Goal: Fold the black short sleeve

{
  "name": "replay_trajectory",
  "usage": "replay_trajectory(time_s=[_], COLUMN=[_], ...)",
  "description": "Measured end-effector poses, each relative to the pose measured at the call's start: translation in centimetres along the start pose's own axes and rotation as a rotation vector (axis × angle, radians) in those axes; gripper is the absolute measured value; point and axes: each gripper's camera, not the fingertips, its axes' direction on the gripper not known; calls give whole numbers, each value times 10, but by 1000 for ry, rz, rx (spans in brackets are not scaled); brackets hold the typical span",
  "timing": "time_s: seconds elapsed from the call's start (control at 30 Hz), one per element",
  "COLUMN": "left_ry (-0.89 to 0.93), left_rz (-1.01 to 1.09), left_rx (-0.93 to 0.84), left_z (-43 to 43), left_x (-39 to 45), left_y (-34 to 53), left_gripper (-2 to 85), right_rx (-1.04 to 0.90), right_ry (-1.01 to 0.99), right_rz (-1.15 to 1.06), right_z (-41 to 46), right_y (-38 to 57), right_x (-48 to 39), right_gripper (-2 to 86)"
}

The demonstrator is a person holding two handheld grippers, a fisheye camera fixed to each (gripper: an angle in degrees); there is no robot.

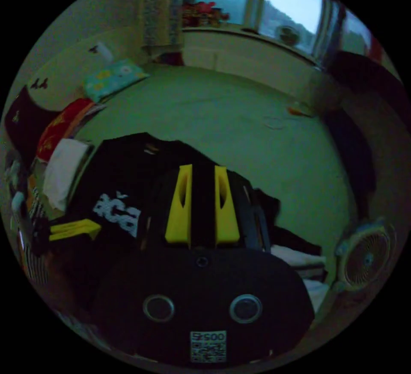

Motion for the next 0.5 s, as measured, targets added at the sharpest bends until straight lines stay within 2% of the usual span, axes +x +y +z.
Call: replay_trajectory(time_s=[0.2,0.4,0.5], left_ry=[76,27,78], left_rz=[81,174,178], left_rx=[-70,-49,-39], left_z=[79,142,187], left_x=[48,96,118], left_y=[-13,-55,-86], left_gripper=[68,102,107], right_rx=[-148,-255,-317], right_ry=[-62,-81,-98], right_rz=[303,309,352], right_z=[0,9,19], right_y=[23,23,19], right_x=[145,204,229], right_gripper=[65,76,72])
